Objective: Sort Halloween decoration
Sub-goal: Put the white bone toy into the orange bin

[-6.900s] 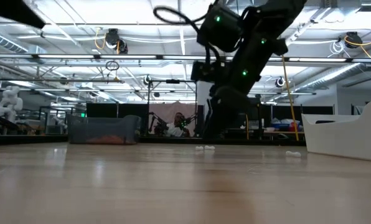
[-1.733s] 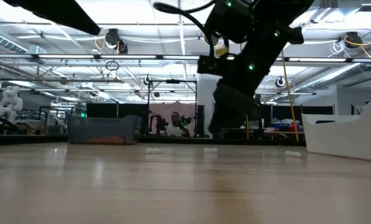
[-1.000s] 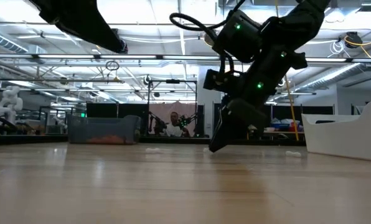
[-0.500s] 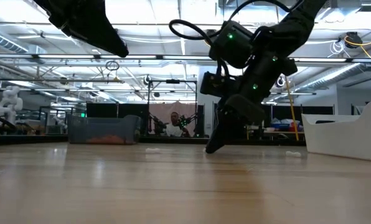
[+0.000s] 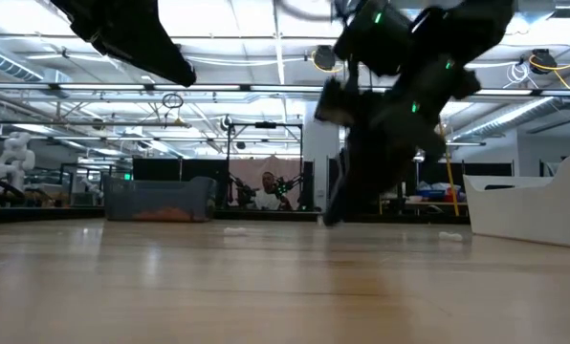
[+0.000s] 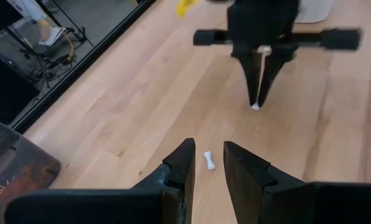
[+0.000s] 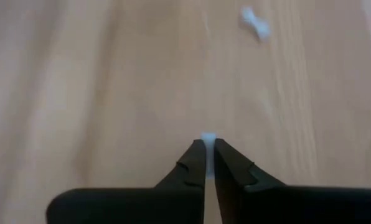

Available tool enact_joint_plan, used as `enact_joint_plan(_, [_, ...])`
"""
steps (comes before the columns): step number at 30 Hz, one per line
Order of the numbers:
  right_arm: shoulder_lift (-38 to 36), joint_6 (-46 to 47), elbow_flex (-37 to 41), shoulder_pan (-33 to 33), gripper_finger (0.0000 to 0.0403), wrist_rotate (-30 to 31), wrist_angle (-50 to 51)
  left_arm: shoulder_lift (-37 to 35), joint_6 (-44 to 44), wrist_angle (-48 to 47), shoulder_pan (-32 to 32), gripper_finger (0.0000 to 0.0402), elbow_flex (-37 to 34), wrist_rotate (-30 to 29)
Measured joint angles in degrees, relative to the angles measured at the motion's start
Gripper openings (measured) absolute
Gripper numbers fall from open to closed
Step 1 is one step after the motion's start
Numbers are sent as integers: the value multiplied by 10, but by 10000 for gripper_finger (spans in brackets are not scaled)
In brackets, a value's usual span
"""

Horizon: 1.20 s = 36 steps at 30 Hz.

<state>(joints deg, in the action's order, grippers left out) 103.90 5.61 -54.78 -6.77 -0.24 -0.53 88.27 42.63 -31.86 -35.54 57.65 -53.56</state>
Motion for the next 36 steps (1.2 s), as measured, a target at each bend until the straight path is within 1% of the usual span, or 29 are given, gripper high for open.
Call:
enact_joint_plan(6, [-33,27,-1,-43,0,10,-11,0,-19,5,-18,83,0,3])
enact_joint_plan(9, [-40,37,-1,-73,0,10,-45,0,-42,16,-28,83,0,4])
enact_joint_plan(13, [-36,42,-1,-106,0,16,-151,0,-75,46,-37,83,0,3])
enact_joint_plan(17, [-19,52,12,-128,0,19,-322,0,-121,89,-47,83,0,4])
enact_joint_plan(19, [-8,61,13,-133,0,28,-381,1,-162,118,-54,83,0,4])
enact_joint_plan(21, [0,67,14,-135,0,48,-417,6,-211,157,-63,83,1,3])
enact_joint_plan(23, [2,72,14,-136,0,61,-432,12,-272,188,-75,83,1,-4])
enact_joint_plan(26, [2,73,14,-136,0,63,-446,28,-377,242,-90,85,1,-13])
enact_joint_plan(28, [2,73,14,-136,0,62,-463,45,-435,280,-97,92,1,-33])
enact_joint_plan(31, [2,72,14,-136,0,62,-489,68,-493,327,-100,116,1,-68])
enact_joint_plan(36, [2,69,14,-136,0,62,-495,87,-507,346,-107,173,1,-135])
